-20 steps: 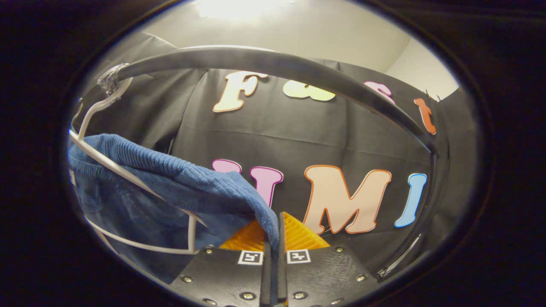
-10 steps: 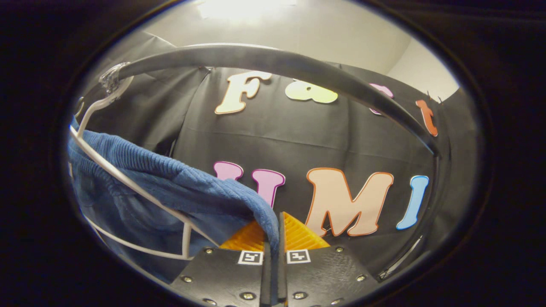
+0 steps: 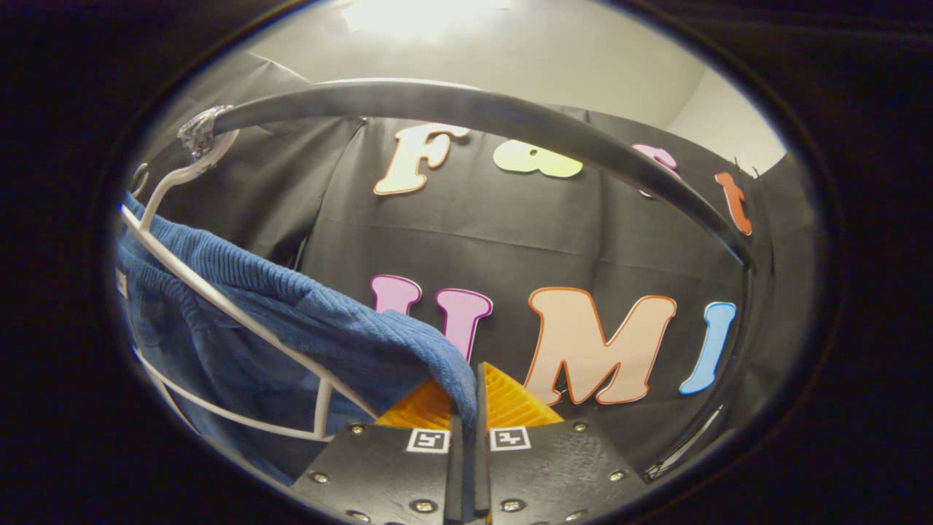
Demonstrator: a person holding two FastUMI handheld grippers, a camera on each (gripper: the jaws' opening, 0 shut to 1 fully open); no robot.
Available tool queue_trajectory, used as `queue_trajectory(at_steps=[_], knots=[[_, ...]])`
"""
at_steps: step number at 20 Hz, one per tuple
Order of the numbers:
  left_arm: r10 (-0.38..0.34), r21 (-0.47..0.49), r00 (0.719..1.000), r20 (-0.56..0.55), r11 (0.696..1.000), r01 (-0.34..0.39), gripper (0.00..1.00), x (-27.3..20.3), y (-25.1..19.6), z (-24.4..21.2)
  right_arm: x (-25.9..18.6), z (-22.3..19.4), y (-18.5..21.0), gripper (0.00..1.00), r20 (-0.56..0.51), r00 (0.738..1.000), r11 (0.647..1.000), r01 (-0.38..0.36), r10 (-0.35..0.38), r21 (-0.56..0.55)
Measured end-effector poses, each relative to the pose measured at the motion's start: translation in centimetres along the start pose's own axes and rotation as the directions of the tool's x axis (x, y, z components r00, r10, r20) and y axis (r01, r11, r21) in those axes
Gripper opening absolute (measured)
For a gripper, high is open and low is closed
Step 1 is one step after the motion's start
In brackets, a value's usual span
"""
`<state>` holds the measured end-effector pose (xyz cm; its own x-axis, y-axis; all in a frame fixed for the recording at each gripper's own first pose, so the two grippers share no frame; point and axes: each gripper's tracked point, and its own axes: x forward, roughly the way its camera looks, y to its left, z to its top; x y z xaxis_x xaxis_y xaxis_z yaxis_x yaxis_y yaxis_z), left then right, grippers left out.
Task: Grasp the clothes on the hanger with both hands and then place them into the laundry hamper below.
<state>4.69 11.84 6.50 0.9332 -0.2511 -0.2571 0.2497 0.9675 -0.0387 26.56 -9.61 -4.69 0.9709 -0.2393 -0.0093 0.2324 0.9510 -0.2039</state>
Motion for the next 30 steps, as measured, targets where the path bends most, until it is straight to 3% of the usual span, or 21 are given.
queue_trajectory(at_steps=[3, 10, 20, 24, 30], knots=[[0.038, 0.05, 0.999, -0.01, 0.998, -0.038, 0.05, 0.8, 1.6, -0.1, 0.1, 0.0, 0.1, 0.06, 0.0, 1.0, 1.0, -0.003, 0.003, -0.001], [0.066, 0.012, 0.997, 0.026, 0.998, -0.066, 0.05, 4.6, 2.1, -1.4, 1.1, -2.6, -0.7, 0.06, -0.059, 0.998, 1.0, 0.019, -0.019, 0.011], [0.041, -0.078, 0.999, 0.01, 0.996, -0.04, 0.05, 10.5, 2.2, -5.1, 0.9, -8.7, -2.2, 0.06, -0.181, 0.982, 0.998, 0.061, -0.057, 0.017], [0.015, -0.123, 1.0, 0.016, 0.992, -0.013, 0.05, 11.1, 1.9, -7.1, 0.6, -11.0, -2.6, 0.06, -0.225, 0.973, 0.998, 0.061, -0.058, 0.004], [0.021, -0.116, 1.0, -0.022, 0.993, -0.024, 0.05, 11.2, 1.7, -10.6, -1.6, -15.3, -3.1, 0.06, -0.311, 0.949, 0.999, 0.053, -0.049, 0.005]])
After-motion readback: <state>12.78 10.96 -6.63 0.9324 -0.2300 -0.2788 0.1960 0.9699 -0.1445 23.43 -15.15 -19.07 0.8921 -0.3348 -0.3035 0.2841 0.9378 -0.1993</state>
